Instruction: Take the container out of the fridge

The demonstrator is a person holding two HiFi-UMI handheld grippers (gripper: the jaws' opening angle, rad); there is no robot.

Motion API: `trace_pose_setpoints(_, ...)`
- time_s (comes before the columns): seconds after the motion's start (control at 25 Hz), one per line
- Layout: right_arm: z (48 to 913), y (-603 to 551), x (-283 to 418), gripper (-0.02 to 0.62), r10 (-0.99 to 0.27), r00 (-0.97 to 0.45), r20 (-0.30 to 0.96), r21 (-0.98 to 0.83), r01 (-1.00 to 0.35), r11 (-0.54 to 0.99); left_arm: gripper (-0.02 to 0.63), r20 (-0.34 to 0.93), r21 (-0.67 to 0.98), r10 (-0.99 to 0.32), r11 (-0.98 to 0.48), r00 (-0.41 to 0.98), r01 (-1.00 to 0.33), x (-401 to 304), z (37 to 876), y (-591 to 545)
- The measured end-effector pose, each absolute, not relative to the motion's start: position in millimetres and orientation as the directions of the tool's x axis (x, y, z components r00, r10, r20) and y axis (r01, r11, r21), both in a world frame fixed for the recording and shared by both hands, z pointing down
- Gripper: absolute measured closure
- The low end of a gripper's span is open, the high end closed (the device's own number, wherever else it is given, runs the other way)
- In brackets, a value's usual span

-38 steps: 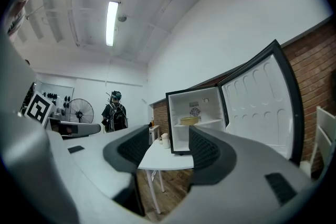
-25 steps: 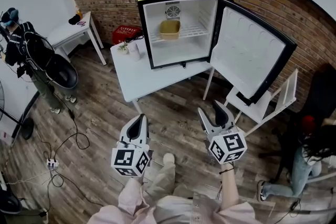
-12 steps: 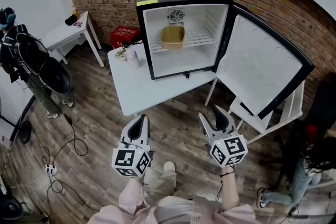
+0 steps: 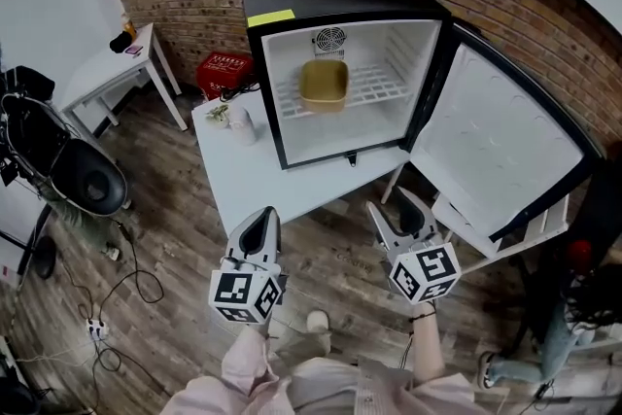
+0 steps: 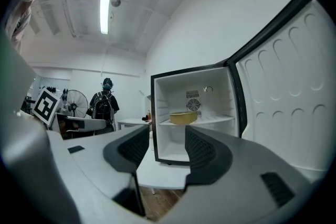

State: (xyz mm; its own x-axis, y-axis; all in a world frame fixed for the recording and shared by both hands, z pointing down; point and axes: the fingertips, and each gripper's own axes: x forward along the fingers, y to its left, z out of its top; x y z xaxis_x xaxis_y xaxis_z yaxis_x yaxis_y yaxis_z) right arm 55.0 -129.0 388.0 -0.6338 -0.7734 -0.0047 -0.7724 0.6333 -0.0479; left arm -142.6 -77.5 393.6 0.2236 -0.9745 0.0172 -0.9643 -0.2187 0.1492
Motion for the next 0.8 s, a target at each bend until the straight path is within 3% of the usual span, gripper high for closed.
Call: trace_pose_setpoints(0.8, 371.7, -222.8, 28.0, 0.377, -0.754, -0.657, 0.010, 0.061, -0.752, 0.656, 0.615, 0.042, 0.170, -0.946, -0.311, 0.322, -0.935, -136.6, 398.7, -174.7)
